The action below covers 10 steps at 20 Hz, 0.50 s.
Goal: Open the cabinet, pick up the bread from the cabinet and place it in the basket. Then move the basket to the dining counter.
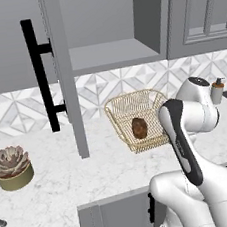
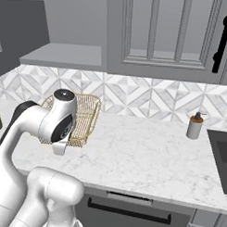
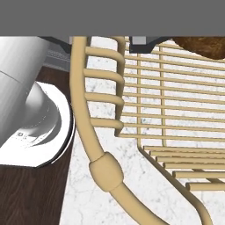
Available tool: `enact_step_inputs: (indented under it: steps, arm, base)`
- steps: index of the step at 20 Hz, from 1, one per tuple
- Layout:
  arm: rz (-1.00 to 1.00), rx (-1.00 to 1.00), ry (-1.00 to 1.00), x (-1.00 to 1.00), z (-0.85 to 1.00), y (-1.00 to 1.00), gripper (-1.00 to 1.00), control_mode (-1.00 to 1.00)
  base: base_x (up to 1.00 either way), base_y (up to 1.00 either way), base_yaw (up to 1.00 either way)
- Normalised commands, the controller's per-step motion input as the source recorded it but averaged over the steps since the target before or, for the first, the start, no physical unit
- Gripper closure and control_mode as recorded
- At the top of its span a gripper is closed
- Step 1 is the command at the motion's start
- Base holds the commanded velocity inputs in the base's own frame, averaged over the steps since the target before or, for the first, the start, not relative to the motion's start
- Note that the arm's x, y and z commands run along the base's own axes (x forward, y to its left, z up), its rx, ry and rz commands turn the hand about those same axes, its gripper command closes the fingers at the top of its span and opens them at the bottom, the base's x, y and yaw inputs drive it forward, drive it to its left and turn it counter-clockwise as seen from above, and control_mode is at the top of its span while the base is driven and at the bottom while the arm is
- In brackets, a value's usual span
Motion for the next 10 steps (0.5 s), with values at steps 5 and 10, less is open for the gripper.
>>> enact_step_inputs:
  steps: [5, 10]
  arm:
    - [0.00, 0.00, 0.00, 0.00, 0.00, 0.00, 1.00, -1.00]
    - [0.00, 0.01, -0.04, -0.26, 0.00, -0.07, 1.00, 1.00]
  base:
    - [0.00, 0.00, 0.00]
    - [-0.54, -0.42, -0.05]
